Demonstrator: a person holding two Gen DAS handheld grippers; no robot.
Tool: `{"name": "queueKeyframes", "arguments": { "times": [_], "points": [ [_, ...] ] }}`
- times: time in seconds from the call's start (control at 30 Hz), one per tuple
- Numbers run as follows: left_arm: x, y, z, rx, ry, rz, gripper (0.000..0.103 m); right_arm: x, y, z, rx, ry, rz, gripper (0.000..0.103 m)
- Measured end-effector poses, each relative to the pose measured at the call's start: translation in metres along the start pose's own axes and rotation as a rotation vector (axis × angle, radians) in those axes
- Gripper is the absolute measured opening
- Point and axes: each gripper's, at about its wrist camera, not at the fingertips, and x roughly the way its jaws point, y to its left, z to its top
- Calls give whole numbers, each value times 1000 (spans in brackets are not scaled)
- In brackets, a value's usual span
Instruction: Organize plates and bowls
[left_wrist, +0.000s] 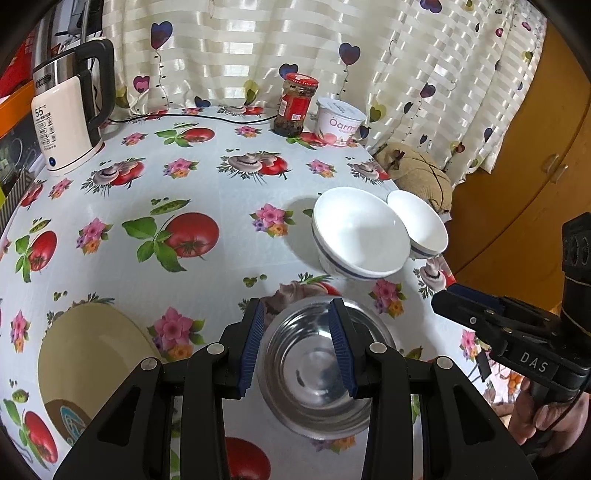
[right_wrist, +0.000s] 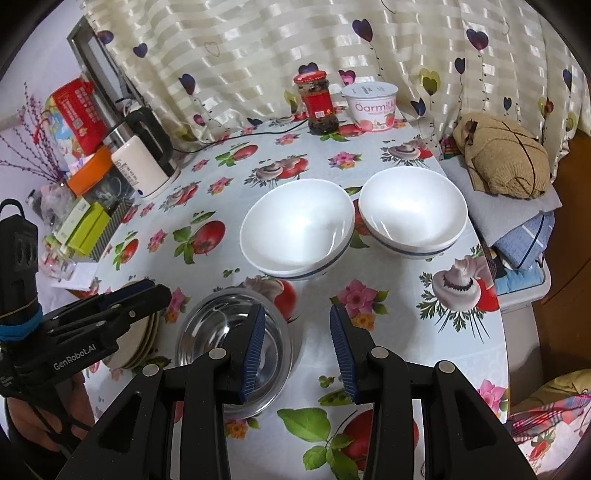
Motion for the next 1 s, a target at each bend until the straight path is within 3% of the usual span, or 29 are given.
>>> {"name": "queueKeyframes", "arguments": {
  "times": [0.57,0.83,1.0],
  "points": [
    [26,-6,25,-14,15,-42,38,19,-12,23,34,6,-16,36],
    [44,-18,42,-1,26,-59,38,35,-23,34,67,12,-18,26],
    [60,-23,49,4,44,-63,28,45,-30,40,86,21,-15,22]
  ]
}}
